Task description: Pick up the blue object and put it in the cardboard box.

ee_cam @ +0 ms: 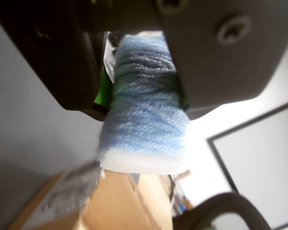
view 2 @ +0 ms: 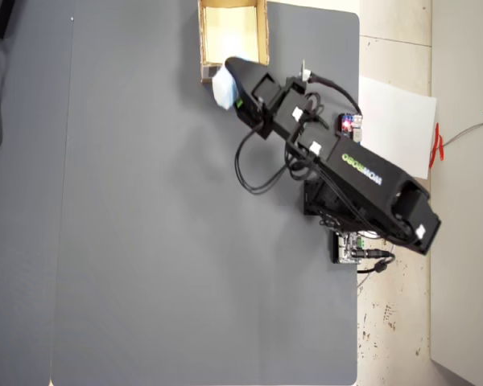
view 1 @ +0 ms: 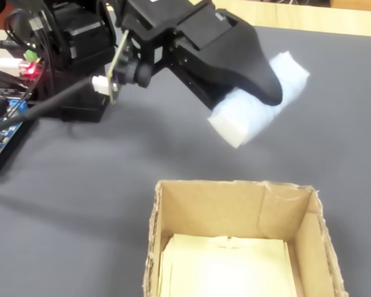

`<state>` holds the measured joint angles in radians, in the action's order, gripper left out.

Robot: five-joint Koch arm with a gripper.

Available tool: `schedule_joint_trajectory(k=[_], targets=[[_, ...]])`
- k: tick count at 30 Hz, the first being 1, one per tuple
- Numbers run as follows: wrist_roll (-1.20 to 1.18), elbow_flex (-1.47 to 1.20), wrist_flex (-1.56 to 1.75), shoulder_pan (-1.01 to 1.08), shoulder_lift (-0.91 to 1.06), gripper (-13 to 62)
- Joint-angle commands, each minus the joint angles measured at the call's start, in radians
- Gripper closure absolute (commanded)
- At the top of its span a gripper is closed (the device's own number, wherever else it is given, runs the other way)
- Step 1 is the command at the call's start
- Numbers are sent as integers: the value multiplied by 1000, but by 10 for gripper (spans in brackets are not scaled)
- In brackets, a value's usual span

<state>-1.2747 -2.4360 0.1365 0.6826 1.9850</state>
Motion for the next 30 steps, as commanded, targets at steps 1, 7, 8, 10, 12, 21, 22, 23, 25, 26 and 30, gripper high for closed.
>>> schedule_joint_trajectory(k=[1, 7, 8, 10, 12, 21, 22, 23, 25, 26, 30], targets=[[17, 101, 29, 15, -2, 420], [34, 189, 2, 100, -94, 420], [34, 209, -8, 114, -114, 420], [43, 245, -32, 129, -143, 419], [55, 305, -84, 146, -189, 418], [17, 436, -239, 172, -284, 210], [17, 436, -239, 173, -285, 209], [17, 436, -239, 173, -287, 206], [12, 431, -238, 175, -287, 200], [2, 431, -236, 175, -287, 189], [-11, 426, -224, 172, -284, 186]])
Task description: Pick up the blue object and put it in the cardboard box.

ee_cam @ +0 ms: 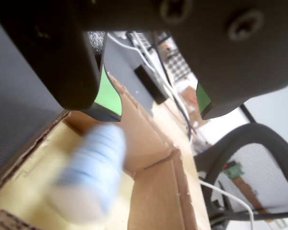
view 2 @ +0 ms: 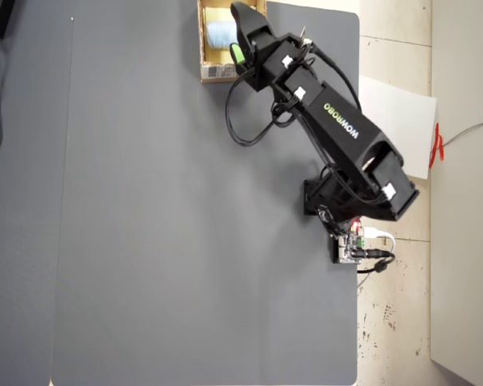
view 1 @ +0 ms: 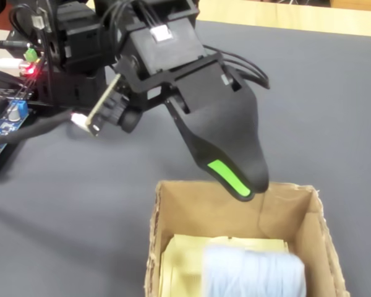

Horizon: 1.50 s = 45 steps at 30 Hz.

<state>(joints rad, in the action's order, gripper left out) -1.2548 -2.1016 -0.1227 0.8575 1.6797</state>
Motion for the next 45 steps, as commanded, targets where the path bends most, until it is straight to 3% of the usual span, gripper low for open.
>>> schedule_joint_trajectory(k=[1, 21, 30, 45], targets=[[-40, 89, 40, -3, 26, 186], [-380, -152, 213, -403, 202, 185], [-380, -296, 291, -606, 256, 156], [-379, -584, 371, -755, 393, 155]])
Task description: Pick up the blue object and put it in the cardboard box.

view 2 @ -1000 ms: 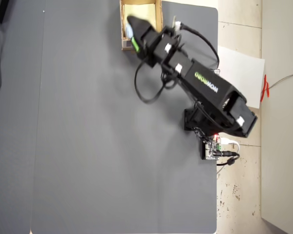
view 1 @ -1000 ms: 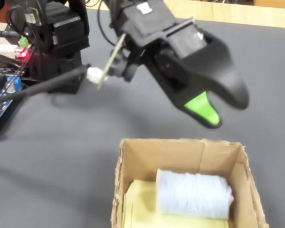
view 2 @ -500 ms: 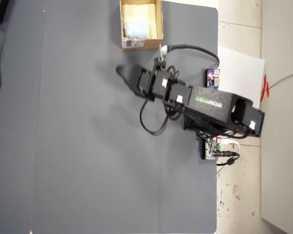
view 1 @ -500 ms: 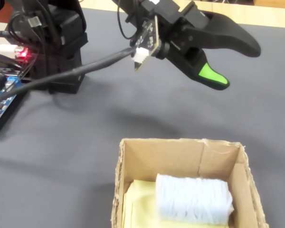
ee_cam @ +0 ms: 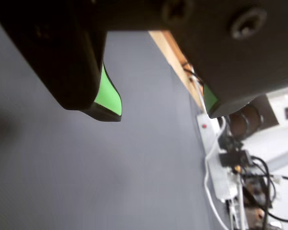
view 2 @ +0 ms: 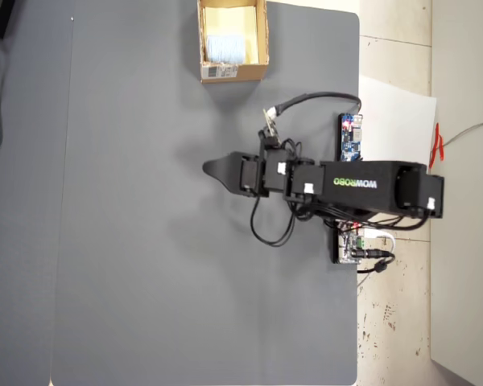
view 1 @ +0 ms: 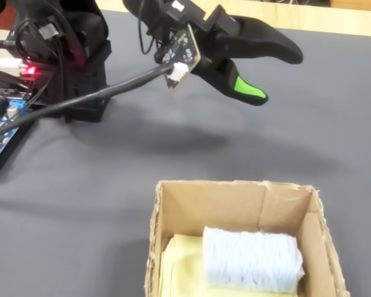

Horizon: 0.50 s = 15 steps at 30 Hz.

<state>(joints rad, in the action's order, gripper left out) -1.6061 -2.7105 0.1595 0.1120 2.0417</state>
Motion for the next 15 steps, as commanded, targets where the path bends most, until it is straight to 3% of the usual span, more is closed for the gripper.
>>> schedule_joint_trajectory(k=[1, 15], targets=[[-20, 5, 89, -17, 46, 154], [-17, -288, 103, -63, 290, 154]])
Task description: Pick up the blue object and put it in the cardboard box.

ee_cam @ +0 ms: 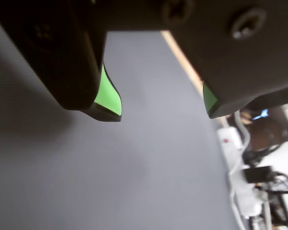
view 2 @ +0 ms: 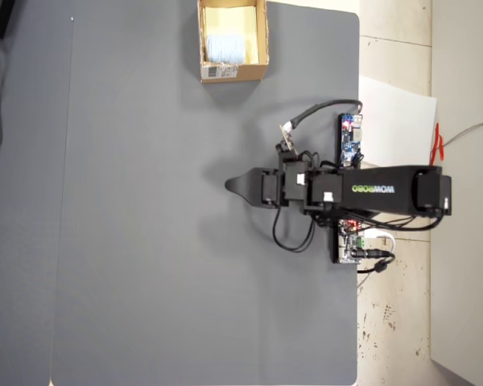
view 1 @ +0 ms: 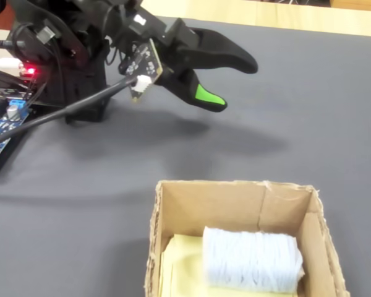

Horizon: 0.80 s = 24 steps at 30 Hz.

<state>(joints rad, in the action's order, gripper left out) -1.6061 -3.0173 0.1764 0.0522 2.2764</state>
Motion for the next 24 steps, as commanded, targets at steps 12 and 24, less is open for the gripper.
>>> schedule_joint_trajectory(k=[12, 24], targets=[[-18, -101, 72, -17, 92, 154], [-12, -101, -146, -25, 92, 154]])
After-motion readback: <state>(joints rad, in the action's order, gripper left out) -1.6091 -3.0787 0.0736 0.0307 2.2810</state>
